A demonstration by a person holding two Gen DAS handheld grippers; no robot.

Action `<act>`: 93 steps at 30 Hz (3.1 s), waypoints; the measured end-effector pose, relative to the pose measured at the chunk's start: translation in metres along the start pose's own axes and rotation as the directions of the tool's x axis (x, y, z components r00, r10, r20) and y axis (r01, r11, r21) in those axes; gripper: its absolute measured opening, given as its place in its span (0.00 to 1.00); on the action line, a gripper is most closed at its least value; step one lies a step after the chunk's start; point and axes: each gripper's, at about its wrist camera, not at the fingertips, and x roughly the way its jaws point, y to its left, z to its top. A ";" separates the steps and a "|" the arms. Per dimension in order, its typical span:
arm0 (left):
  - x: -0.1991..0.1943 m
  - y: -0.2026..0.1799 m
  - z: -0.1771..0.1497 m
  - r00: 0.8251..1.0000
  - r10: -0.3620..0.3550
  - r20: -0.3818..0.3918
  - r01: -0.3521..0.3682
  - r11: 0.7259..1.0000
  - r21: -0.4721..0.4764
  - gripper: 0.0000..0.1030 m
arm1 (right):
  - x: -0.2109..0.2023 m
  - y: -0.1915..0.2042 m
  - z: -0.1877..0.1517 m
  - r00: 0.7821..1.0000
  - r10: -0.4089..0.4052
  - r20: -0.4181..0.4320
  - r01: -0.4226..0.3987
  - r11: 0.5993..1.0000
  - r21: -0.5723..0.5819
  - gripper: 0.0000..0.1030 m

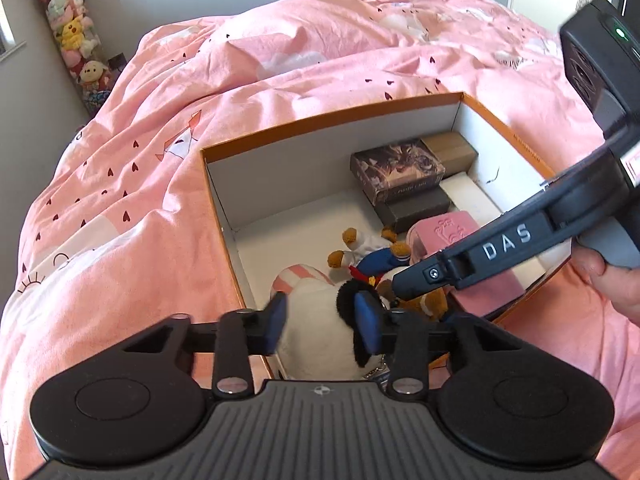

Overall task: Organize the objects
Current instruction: 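Open both tools to release the plush toys into the shoebox, then withdraw both tools from the shoebox toward the tape measure and crocheted fruit, then grasp the orange crocheted fruit with the right tool while the left tool grasps the yellow tape measure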

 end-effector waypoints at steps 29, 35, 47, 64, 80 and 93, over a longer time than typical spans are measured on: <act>-0.064 -0.061 -0.029 0.981 0.154 0.121 -0.135 0.979 -0.150 0.25 | -0.063 0.034 -0.054 0.963 -0.057 0.264 0.127 0.958 -0.256 0.52; -0.082 -0.080 -0.049 0.991 0.068 0.117 -0.051 0.988 -0.143 0.27 | -0.093 0.037 -0.095 0.921 -0.104 0.375 0.218 0.937 -0.274 0.69; -0.063 -0.089 -0.107 0.999 -0.032 -0.006 0.031 0.994 -0.102 0.42 | -0.080 0.013 -0.170 0.941 -0.200 0.272 0.256 0.948 -0.190 0.75; -0.034 -0.082 -0.157 0.970 -0.110 -0.218 0.072 0.982 -0.173 0.57 | -0.030 0.006 -0.209 0.977 -0.214 -0.006 0.211 0.967 -0.146 0.74; -0.034 -0.082 -0.162 0.969 -0.120 -0.217 0.089 0.985 -0.148 0.60 | 0.003 0.006 -0.217 0.970 -0.179 -0.162 0.149 0.972 -0.182 0.53; -0.036 -0.085 -0.149 0.976 -0.145 -0.161 0.127 0.985 -0.119 0.60 | -0.016 0.006 -0.216 0.977 -0.193 -0.085 0.177 0.970 -0.168 0.46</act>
